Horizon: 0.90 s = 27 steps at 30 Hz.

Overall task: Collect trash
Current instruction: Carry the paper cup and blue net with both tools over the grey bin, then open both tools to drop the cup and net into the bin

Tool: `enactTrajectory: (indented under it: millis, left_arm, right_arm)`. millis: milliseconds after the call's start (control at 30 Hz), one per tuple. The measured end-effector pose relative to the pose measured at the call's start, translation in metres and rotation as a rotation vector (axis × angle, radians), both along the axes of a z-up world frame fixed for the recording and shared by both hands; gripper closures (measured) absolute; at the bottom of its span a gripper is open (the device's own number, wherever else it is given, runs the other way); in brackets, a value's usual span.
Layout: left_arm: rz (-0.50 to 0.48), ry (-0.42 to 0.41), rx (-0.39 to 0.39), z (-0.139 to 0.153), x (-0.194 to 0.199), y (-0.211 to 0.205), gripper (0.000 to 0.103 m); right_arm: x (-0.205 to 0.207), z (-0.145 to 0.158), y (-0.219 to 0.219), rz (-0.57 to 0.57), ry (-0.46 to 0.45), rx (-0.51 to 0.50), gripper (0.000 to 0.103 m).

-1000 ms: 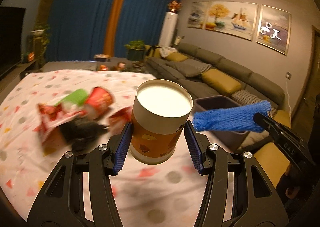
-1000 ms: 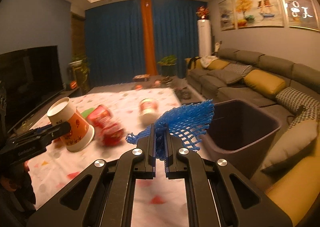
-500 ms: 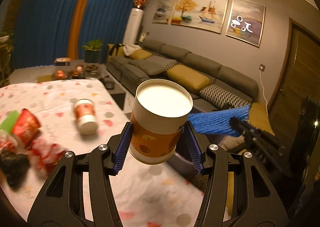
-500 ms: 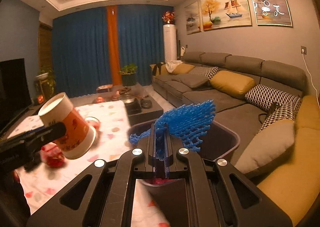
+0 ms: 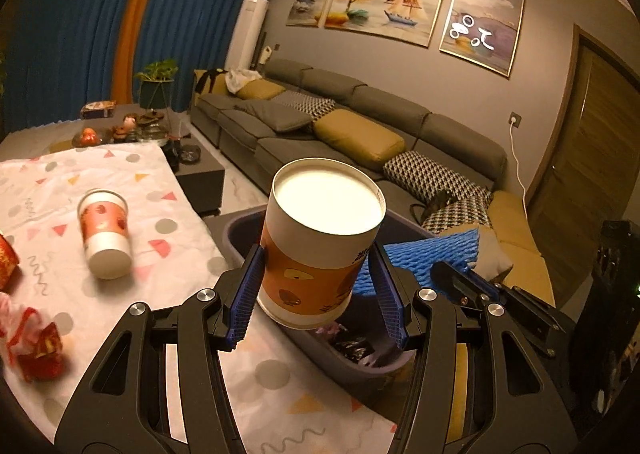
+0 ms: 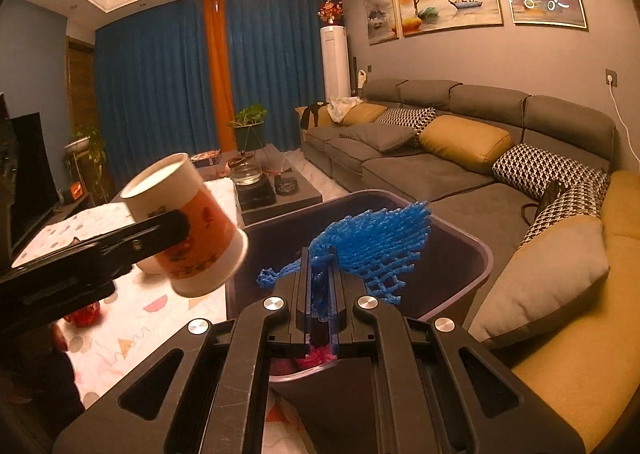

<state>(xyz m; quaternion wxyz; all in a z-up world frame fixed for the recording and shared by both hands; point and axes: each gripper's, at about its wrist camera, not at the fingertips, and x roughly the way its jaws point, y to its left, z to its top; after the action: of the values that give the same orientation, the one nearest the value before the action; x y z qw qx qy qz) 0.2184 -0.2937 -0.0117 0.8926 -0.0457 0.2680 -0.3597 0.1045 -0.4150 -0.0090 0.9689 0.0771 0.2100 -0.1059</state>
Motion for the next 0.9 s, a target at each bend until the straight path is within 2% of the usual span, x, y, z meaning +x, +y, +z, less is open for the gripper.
enactTrajectory:
  millis: [500,833,900]
  left_arm:
    - [-0.04,0.065,0.03,-0.027,0.021,-0.026,0.05]
    - [-0.069,0.061,0.046,-0.029,0.019,-0.039,0.05]
    - [-0.077,0.06,0.05,-0.03,0.019,-0.041,0.049]
  right_arm:
    - [0.012,-0.011,-0.013,0.007,0.027,0.049,0.093]
    - [0.012,-0.014,-0.013,-0.013,0.047,0.063,0.085]
    - [0.011,-0.014,-0.013,-0.021,0.045,0.064,0.078]
